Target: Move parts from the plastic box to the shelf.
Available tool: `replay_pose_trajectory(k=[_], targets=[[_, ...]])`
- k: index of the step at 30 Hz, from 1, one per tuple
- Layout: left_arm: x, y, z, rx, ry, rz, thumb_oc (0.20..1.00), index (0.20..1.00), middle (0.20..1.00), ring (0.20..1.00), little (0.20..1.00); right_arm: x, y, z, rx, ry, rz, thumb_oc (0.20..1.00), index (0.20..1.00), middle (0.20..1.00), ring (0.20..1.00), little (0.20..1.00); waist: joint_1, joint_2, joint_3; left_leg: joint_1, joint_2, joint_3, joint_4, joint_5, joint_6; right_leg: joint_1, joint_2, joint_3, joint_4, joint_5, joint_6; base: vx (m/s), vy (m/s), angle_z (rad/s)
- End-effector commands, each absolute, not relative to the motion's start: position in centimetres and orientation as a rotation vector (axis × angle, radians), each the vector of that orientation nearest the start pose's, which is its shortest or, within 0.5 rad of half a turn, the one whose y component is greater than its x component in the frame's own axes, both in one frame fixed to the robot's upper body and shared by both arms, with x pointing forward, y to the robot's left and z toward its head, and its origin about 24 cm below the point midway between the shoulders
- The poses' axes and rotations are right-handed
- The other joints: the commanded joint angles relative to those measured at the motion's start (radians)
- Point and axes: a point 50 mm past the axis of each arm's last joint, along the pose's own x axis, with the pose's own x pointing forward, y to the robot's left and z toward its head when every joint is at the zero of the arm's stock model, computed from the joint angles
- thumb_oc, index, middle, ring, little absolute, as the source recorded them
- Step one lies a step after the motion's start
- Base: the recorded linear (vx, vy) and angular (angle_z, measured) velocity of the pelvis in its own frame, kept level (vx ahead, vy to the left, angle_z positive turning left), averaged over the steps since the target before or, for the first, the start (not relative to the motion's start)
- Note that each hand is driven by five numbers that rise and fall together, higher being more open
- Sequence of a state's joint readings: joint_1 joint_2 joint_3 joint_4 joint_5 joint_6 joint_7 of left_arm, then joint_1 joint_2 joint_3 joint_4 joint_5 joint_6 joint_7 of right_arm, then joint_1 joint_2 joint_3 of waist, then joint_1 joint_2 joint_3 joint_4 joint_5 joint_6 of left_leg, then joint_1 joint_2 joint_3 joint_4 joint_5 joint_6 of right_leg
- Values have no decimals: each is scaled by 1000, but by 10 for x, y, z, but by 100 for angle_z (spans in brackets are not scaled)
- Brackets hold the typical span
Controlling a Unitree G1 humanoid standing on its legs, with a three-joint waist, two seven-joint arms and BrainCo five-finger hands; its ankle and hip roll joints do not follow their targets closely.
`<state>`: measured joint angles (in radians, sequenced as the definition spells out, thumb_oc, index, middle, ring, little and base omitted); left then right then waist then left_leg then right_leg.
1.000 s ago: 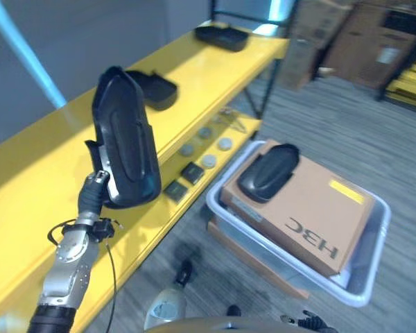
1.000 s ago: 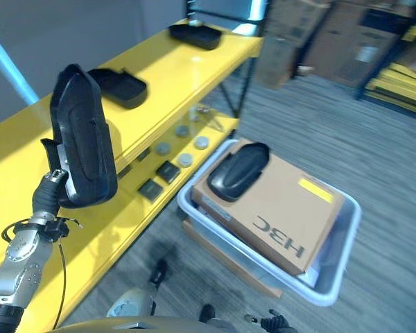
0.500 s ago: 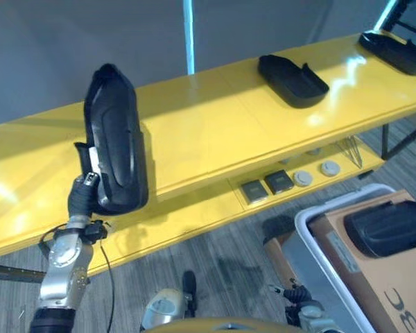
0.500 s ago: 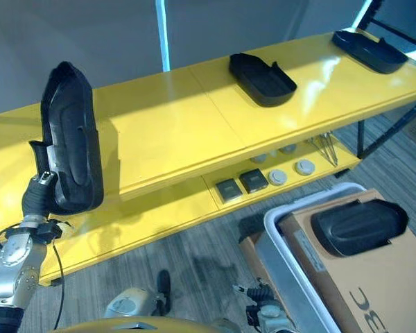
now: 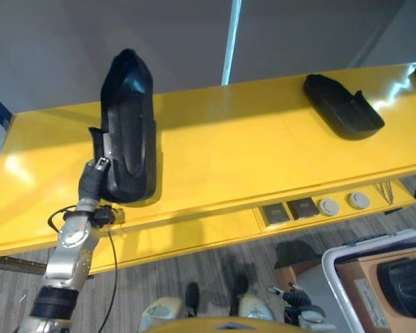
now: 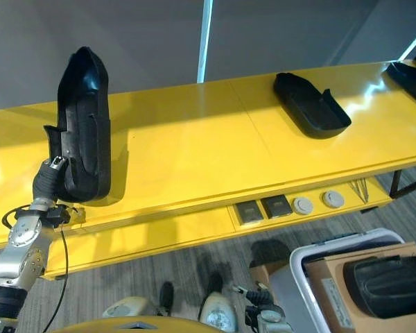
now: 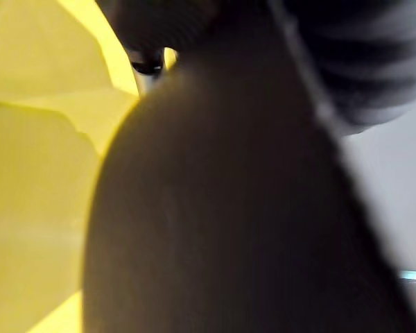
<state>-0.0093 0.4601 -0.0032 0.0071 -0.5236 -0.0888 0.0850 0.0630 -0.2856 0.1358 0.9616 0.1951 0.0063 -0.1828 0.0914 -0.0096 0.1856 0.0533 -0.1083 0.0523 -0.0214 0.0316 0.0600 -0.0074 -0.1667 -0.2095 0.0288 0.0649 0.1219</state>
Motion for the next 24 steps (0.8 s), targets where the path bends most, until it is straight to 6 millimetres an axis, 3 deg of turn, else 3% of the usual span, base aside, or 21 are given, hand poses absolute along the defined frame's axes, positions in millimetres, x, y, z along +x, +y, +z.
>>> replay_pose_trajectory(k=[1, 5, 11, 12, 17, 24], targets=[[265, 229, 110, -44, -251, 53, 200, 200, 200, 200, 200, 115, -272, -134, -272, 1032, -350, 1000, 1000, 1000, 1000, 1000, -24, 26, -25, -94, 146, -14, -23, 47, -104, 37, 31, -16, -46, 3, 8, 60, -84, -10], [268, 232, 112, 3, -240, 66, 200, 200, 200, 200, 200, 110, -279, -134, -278, 1051, -373, 1000, 1000, 1000, 1000, 1000, -33, 29, -35, -92, 163, 3, -29, 54, -114, 53, 34, -27, -65, 2, 5, 33, -30, -4], [295, 248, 110, 52, -101, 185, 200, 200, 200, 200, 200, 108, -277, -136, -301, 1077, -319, 1000, 1000, 1000, 1000, 1000, -75, 43, -60, -66, 179, 43, -47, 58, -120, 65, 36, -20, -84, 3, 9, 37, 7, -6], [310, 250, 107, 63, -40, 243, 200, 200, 200, 200, 200, 109, -272, -138, -322, 1085, -276, 1000, 1000, 1000, 1000, 1000, -96, 49, -72, -55, 181, 55, -51, 55, -120, 64, 37, -12, -84, 2, 11, 42, 20, -11], [331, 260, 88, 75, 116, 366, 200, 200, 200, 200, 200, 109, -264, -142, -369, 1101, -186, 1000, 1000, 1000, 1000, 1000, -142, 57, -91, -36, 186, 80, -56, 49, -119, 60, 42, 14, -83, -3, 14, 38, 16, -16], [346, 273, 71, 30, 274, 488, 200, 200, 200, 200, 200, 103, -268, -143, -425, 1129, -159, 1000, 1000, 1000, 1000, 1000, -192, 63, -100, -24, 197, 113, -53, 42, -119, 54, 50, 42, -75, -13, 12, 25, 10, -13]])
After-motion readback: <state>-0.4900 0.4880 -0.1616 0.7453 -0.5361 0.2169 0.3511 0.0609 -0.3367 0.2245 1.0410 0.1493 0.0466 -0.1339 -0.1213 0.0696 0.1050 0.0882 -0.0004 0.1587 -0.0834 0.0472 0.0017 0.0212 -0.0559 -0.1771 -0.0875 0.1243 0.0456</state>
